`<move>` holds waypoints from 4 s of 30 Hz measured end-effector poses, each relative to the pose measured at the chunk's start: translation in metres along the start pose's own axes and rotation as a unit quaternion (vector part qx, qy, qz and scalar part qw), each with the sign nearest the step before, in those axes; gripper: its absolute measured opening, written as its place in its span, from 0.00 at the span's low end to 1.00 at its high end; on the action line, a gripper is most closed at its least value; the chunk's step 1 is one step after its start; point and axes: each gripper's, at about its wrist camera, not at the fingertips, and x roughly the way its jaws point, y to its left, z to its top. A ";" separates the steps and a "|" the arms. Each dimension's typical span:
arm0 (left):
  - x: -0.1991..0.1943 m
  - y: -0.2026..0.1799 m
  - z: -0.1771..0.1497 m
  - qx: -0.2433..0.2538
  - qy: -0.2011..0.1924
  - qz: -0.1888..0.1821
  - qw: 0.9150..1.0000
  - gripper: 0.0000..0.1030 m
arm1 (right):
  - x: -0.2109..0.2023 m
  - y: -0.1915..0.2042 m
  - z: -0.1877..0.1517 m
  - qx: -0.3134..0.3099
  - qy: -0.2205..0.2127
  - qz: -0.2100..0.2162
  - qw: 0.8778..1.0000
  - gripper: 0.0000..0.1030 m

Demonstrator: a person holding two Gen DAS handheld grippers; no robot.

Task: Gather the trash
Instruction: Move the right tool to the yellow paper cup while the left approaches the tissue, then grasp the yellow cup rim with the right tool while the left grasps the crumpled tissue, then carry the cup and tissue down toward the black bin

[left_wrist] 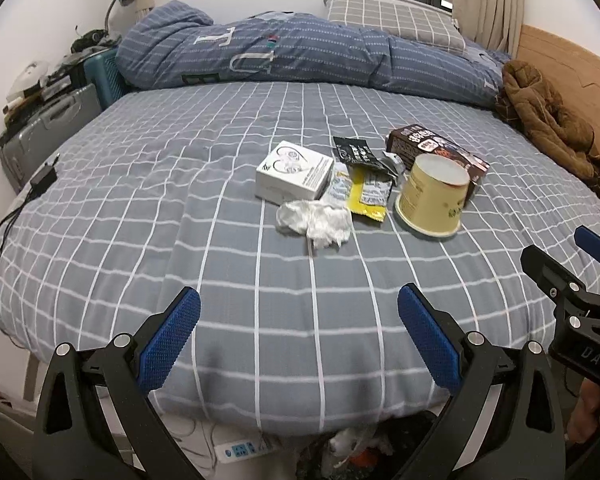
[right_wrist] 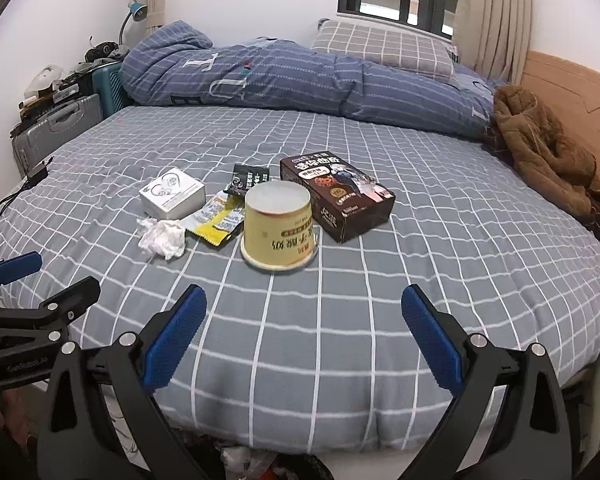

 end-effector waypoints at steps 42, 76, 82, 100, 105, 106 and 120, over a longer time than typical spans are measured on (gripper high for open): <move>0.136 -0.013 0.050 0.054 0.073 -0.025 0.996 0.54 | 0.137 0.023 0.061 -0.013 0.045 0.034 0.998 0.69; 0.041 0.005 0.072 -0.004 0.010 -0.053 0.999 0.22 | 0.048 0.023 0.075 -0.006 -0.020 0.043 0.999 0.65; 0.023 0.004 0.068 -0.009 0.006 -0.050 0.999 0.22 | 0.025 0.021 0.070 -0.008 -0.031 0.042 0.999 0.65; -0.016 0.005 0.037 -0.012 0.005 -0.044 0.999 0.22 | -0.023 0.018 0.041 -0.007 -0.031 0.038 0.999 0.65; -0.024 0.006 0.027 -0.011 0.011 -0.043 0.999 0.22 | -0.040 0.010 0.033 0.006 -0.035 0.040 0.999 0.65; -0.026 0.005 0.024 -0.011 0.012 -0.043 0.999 0.22 | -0.042 0.010 0.031 0.007 -0.035 0.039 0.999 0.65; -0.045 0.004 -0.017 -0.008 0.034 -0.042 0.999 0.22 | -0.067 0.010 -0.001 0.010 -0.023 0.035 0.999 0.65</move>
